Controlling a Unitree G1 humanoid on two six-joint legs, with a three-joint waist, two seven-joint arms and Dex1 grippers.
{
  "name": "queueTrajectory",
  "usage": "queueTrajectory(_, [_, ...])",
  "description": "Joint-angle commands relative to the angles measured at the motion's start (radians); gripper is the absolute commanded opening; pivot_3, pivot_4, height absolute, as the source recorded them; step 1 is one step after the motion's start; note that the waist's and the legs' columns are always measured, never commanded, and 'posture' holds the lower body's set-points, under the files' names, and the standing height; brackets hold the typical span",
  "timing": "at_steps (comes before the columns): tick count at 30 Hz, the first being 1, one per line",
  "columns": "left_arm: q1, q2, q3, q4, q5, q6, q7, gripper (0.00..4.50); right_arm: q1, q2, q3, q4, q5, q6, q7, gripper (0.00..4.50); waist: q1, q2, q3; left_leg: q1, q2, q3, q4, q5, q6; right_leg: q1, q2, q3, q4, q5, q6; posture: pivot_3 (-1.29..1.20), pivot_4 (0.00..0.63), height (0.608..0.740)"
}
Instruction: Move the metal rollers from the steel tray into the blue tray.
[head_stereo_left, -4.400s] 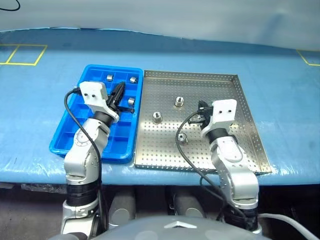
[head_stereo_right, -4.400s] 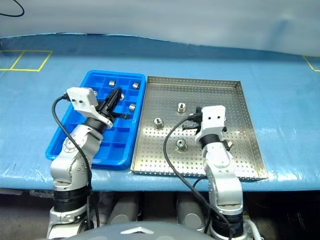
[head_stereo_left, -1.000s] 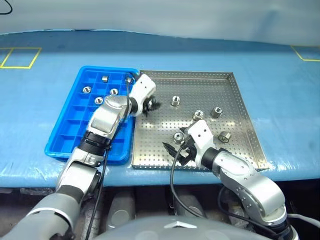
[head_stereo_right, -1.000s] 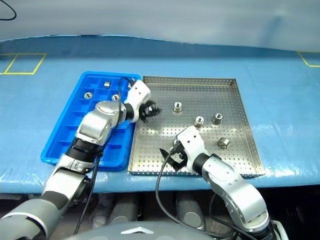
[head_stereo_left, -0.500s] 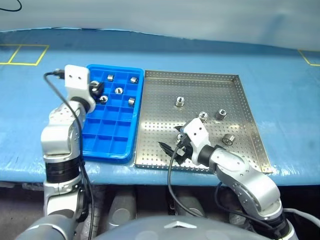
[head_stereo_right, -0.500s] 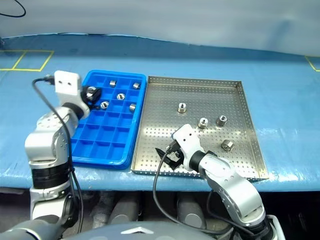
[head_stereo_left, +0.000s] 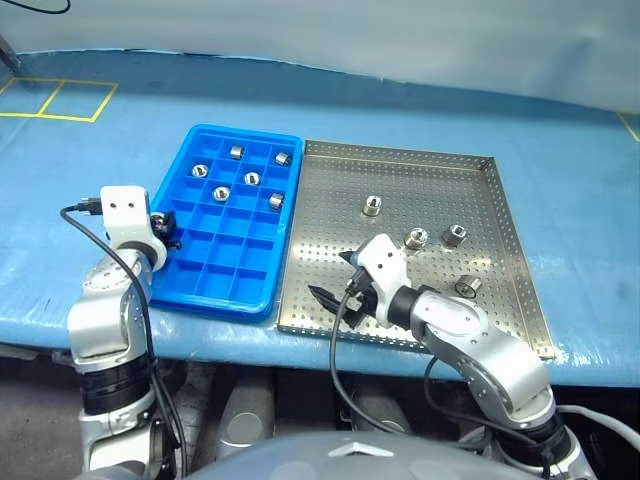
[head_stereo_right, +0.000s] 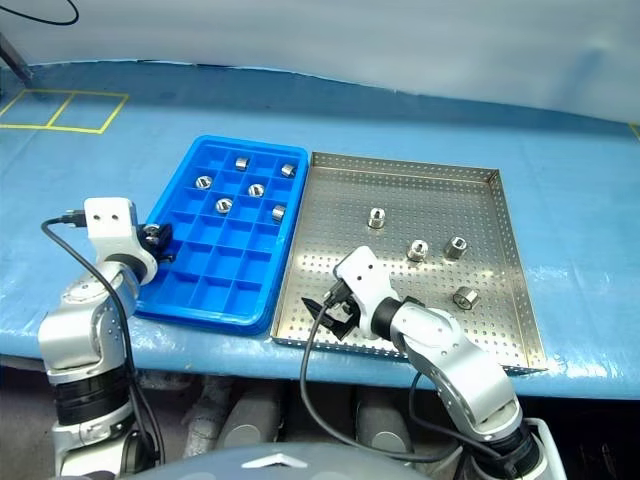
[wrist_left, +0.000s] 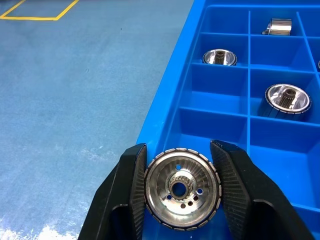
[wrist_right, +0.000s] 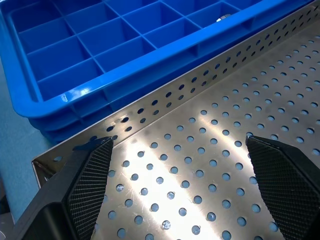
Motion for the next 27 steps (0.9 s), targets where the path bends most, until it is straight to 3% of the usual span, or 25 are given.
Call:
queueTrajectory(1, [-0.049, 0.005, -0.008, 0.012, -0.008, -0.059, 0.002, 1.74, -0.005, -0.002, -0.004, -0.023, 0.007, -0.016, 0.005, 4.5, 0.0, 0.0, 0.0, 0.0, 0.0, 0.0, 0.0, 0.0, 0.0, 0.0, 0.0, 0.0, 0.0, 0.0, 0.0, 0.15, 0.15, 0.74])
queueTrajectory(12, [-0.105, 0.041, -0.067, 0.128, 0.014, -0.072, 0.01, 1.74, 0.029, 0.002, -0.015, -0.046, 0.001, -0.013, -0.023, 4.5, -0.014, -0.001, 0.0, 0.0, 0.0, 0.0, 0.0, 0.0, 0.0, 0.0, 0.0, 0.0, 0.0, 0.0, 0.0, 0.1, 0.15, 0.74])
queueTrajectory(20, [-0.105, 0.046, -0.065, 0.134, 0.018, -0.02, 0.04, 4.34, 0.054, 0.003, -0.024, -0.062, 0.002, -0.01, -0.047, 4.5, -0.031, -0.001, 0.0, 0.0, 0.0, 0.0, 0.0, 0.0, 0.0, 0.0, 0.0, 0.0, 0.0, 0.0, 0.0, 0.09, 0.15, 0.74])
queueTrajectory(24, [-0.126, 0.042, -0.124, 0.057, -0.035, -0.089, -0.054, 4.47, 0.057, 0.004, -0.027, -0.067, 0.006, -0.01, -0.051, 4.5, -0.038, -0.001, 0.001, 0.0, 0.001, 0.0, 0.0, 0.0, 0.0, 0.0, 0.001, 0.0, 0.001, 0.0, 0.0, 0.08, 0.15, 0.74])
queueTrajectory(27, [-0.135, 0.042, -0.212, -0.014, -0.155, -0.127, -0.245, 4.47, 0.064, 0.001, -0.036, -0.079, 0.019, -0.017, -0.041, 4.5, -0.031, -0.002, 0.001, -0.001, 0.0, 0.0, 0.0, 0.0, 0.0, 0.0, 0.0, 0.0, 0.0, 0.0, 0.0, 0.08, 0.15, 0.74])
